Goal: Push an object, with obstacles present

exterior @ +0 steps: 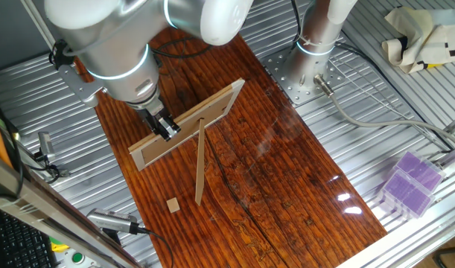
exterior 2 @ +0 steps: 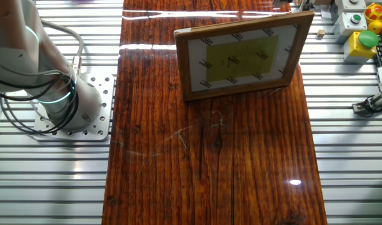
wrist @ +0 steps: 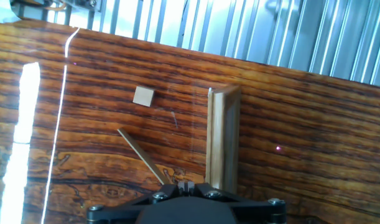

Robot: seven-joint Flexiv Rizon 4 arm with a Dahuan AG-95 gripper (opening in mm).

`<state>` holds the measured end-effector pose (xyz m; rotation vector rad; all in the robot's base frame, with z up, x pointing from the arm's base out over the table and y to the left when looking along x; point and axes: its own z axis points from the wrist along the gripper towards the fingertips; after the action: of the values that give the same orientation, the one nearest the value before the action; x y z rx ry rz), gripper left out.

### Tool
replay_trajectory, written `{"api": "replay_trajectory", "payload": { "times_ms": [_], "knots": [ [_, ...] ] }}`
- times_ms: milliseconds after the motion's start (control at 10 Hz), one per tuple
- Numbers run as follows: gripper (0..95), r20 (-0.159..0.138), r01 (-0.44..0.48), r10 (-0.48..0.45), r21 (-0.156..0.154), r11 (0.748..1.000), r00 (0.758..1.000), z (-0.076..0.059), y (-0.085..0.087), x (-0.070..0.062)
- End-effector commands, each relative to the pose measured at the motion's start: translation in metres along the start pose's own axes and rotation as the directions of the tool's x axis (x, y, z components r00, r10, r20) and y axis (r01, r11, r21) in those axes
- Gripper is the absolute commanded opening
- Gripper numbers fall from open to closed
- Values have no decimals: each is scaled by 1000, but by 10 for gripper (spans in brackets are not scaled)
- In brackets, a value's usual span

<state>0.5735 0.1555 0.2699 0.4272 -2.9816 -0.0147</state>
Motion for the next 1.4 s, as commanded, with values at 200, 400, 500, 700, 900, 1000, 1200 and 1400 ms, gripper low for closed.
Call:
{"api": "replay_trajectory", "payload": {
  "times_ms": [200, 400, 500, 700, 900, 1000, 1200, 1400],
  "knots": [
    [0, 19, -6, 6, -7, 1000, 1000, 2, 2, -2],
    [0, 20, -22, 22, -5, 1000, 1000, 11, 13, -21],
    [0, 23, -32, 32, -2, 999, 999, 19, 22, -34],
    [0, 27, -44, 44, 6, 999, 999, 31, 29, -46],
    [0, 31, -47, 47, 9, 999, 998, 52, 35, -54],
    [0, 41, -46, 46, 12, 999, 998, 60, 36, -54],
    [0, 50, -47, 47, 16, 999, 998, 74, 36, -56],
    [0, 52, -46, 45, 14, 999, 998, 84, 29, -63]
  ]
}}
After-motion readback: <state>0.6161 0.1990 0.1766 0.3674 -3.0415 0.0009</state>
